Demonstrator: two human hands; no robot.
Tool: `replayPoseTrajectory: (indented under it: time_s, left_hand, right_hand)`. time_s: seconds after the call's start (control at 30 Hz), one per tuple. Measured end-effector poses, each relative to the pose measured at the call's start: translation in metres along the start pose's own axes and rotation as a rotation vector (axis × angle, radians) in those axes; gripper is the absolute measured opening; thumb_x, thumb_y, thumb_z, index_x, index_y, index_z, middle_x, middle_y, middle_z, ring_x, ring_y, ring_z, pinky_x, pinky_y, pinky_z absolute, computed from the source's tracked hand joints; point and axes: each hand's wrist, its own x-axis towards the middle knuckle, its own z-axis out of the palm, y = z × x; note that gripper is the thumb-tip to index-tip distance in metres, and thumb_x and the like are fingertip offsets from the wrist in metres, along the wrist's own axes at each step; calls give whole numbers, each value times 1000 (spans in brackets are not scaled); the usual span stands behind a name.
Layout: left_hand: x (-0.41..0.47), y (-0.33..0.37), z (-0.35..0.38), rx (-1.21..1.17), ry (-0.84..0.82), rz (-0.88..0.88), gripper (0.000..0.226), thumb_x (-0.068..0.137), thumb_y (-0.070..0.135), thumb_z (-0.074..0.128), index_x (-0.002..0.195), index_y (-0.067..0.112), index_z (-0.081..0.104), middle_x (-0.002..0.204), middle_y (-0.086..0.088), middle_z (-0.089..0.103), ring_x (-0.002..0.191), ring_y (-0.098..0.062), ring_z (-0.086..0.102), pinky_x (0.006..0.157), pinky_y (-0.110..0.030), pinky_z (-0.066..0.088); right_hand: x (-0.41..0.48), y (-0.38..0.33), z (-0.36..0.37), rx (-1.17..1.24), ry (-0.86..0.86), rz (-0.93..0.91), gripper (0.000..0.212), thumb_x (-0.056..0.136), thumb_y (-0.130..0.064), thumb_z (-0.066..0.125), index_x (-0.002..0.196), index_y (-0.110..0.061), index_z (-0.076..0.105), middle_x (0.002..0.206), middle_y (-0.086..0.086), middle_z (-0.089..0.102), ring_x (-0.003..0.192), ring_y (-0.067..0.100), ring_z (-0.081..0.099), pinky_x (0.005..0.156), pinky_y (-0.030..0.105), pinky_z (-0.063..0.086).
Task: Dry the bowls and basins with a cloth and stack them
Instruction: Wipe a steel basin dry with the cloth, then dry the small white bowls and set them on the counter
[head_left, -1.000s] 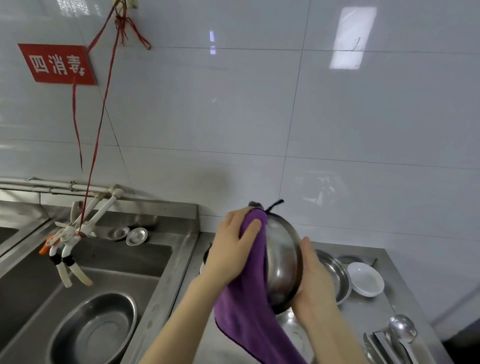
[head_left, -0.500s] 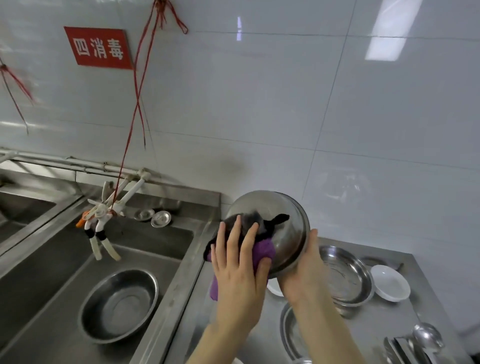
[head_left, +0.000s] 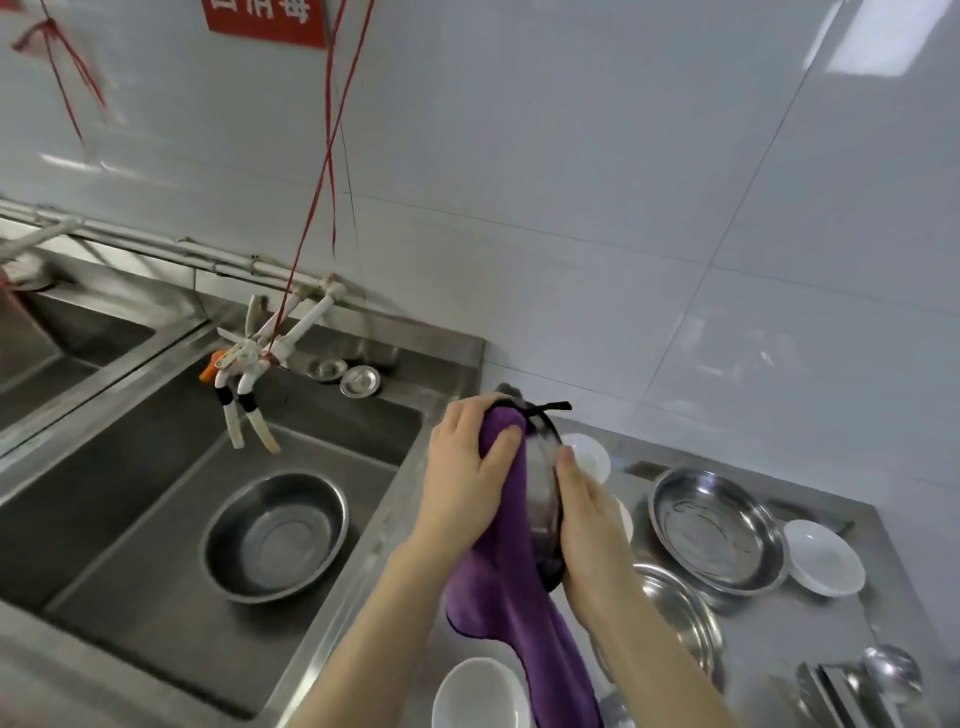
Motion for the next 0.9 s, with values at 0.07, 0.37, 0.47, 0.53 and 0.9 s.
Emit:
replayPoseTrajectory:
  time_s: [0.07,0.37,0.47,0.53,0.9]
  left_hand:
    - [4,-10,-13,-22,12,-23,25,95,23,56,116,35,55,112,17,60,106,2,54,95,-19,43]
    - [9,-71,-61,-122,146,-225,29,96,21,56,115,42,55,101,26,63,96,2,60,87,-31,50]
    - [12,-83,-63,-143,141,-223,30,94,16,59,115,37,57,104,21,65,97,1,61,87,-28,50]
    - [16,-92,-62,-110,145,-222,29,94,16,60,116,35,57,104,23,64,98,4,59,85,-20,47]
    - [45,-138,-43,36,59,-250,33,93,22,62,115,45,55,111,20,62,106,-1,58,97,-36,49]
  right_hand:
    - [1,6,-2,-128,-78,-92,22,96,-33,57,88,-18,71,81,5,75,76,16,72,67,24,58]
    - [35,75,-30,-952,-479,-322,24,83,-9,61,98,-28,62,89,-26,52,85,-5,51,78,14,41]
    - [45,114,-34,-1217,-579,-286,31,91,-15,51,117,-27,62,110,-10,57,104,15,57,90,30,48]
    - [53,142,-37,-1366,-615,-276,36,97,-16,45,130,-24,57,126,-4,55,113,20,57,93,32,48]
    - [72,230,-43,-1524,-651,-254,41,53,-12,80,88,-32,73,81,-11,61,75,13,62,62,22,49]
